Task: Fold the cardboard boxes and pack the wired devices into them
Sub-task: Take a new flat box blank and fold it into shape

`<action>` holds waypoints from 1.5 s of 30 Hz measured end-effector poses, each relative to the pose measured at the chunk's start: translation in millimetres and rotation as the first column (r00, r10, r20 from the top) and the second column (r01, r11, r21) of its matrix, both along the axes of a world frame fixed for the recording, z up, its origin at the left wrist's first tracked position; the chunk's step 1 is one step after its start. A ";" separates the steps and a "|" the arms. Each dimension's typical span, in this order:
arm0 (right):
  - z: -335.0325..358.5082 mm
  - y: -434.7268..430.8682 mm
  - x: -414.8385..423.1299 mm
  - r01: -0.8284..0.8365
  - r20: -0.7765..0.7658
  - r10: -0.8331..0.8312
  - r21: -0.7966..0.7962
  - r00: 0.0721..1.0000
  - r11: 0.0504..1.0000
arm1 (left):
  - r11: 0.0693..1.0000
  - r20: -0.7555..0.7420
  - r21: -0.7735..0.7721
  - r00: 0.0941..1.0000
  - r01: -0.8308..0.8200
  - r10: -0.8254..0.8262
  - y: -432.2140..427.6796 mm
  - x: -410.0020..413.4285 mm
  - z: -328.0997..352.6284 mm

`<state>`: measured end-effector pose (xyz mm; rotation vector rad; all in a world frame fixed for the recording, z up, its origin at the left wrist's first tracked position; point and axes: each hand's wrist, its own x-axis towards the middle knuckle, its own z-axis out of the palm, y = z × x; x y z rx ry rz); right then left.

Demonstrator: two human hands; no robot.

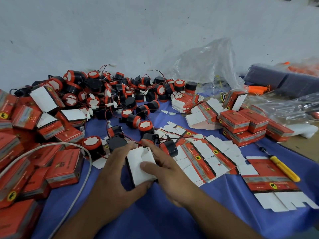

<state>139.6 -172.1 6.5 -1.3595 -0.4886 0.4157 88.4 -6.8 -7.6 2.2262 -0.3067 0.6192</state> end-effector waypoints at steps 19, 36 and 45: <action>8.3 -3.2 4.6 -0.051 0.081 0.059 -0.096 0.995 0.994 | 0.994 0.096 0.106 0.995 0.009 -0.019 -1.9 -3.5 6.4; 1.2 4.7 1.0 0.011 0.114 -0.005 -0.052 0.993 0.999 | 0.989 0.085 0.132 0.995 -0.060 0.049 -4.6 -4.8 4.2; 6.5 -2.2 3.5 0.125 0.208 -0.088 -0.174 0.974 0.977 | 0.993 0.127 0.114 0.992 -0.032 0.017 -3.6 -4.3 3.7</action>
